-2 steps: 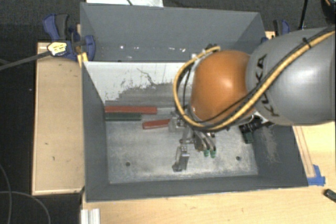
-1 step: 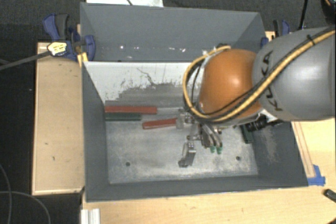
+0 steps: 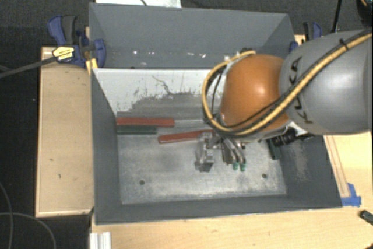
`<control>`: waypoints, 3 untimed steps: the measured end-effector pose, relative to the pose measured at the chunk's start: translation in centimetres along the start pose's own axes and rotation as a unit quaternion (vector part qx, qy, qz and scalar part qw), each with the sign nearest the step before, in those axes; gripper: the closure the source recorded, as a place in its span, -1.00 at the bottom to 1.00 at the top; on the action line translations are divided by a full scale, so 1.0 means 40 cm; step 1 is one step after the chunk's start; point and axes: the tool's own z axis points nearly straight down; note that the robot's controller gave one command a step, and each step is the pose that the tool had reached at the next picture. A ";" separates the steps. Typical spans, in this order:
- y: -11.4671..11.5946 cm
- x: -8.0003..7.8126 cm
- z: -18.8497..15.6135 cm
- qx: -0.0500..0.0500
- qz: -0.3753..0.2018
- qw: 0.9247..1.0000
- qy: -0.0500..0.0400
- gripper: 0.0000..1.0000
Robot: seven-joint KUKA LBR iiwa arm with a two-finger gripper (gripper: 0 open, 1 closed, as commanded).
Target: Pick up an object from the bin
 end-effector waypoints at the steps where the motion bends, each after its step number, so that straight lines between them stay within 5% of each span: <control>1: 0.000 0.000 0.000 0.000 0.002 1.000 0.000 -1.00; 2: 0.041 -0.110 0.228 0.000 0.050 0.999 0.000 -1.00; 3: 0.150 -0.194 0.224 -0.001 0.015 1.000 -0.003 -1.00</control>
Offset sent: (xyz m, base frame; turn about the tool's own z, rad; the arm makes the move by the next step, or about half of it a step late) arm 0.0000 0.0000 0.0000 0.0000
